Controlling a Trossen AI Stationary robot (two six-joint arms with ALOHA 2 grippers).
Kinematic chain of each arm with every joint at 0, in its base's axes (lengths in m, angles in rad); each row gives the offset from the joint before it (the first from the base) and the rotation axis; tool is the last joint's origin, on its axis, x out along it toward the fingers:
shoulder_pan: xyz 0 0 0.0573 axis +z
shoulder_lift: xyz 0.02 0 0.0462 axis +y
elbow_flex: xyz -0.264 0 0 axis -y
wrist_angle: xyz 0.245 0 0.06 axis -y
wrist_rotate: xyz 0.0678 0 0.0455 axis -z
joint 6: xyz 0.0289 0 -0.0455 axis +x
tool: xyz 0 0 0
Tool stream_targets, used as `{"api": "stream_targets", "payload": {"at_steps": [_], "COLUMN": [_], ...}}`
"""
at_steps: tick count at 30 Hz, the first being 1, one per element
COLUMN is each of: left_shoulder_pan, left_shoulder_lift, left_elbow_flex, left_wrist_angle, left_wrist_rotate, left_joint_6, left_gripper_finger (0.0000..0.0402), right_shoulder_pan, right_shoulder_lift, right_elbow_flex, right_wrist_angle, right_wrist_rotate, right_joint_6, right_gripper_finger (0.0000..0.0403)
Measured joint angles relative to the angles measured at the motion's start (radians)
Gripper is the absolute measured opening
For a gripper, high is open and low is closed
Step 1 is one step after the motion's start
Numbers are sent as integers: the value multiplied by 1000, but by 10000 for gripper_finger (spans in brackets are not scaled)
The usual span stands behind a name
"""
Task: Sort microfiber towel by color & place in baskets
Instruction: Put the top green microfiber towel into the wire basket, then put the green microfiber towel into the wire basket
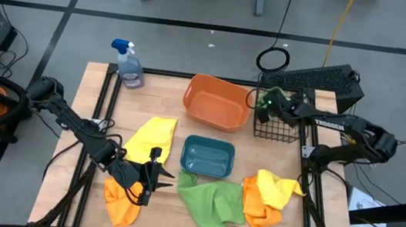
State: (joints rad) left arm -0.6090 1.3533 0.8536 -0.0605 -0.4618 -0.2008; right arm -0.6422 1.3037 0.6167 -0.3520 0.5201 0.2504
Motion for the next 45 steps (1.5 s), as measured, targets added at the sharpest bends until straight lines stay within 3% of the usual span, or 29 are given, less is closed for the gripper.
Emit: {"api": "stream_targets", "payload": {"at_steps": [7,14,22,28,30,37,45], "left_shoulder_pan": [0,0,0,0,0,0,0], "left_shoulder_lift": [0,0,0,0,0,0,0], "left_elbow_flex": [0,0,0,0,0,0,0], "left_wrist_angle": [0,-1,-1,-1,-1,-1,0], "left_wrist_rotate": [0,0,0,0,0,0,0], "left_joint_6": [0,0,-1,-1,-2,-2,-2], "left_gripper_finger": [116,116,116,116,116,116,116], "right_shoulder_pan": [-26,-29,-4,40,60,213,532], "right_shoulder_lift": [56,13,-146,-297,-347,-513,-630], "right_elbow_flex": [0,0,0,0,0,0,0], "right_wrist_angle": [9,0,-93,-184,-200,-227,-197], "right_wrist_rotate": [-3,1,-3,-10,-60,-316,-256], "right_joint_6": [16,-4,6,36,56,163,303], "right_gripper_finger": [72,168,248,262,262,263,263]}}
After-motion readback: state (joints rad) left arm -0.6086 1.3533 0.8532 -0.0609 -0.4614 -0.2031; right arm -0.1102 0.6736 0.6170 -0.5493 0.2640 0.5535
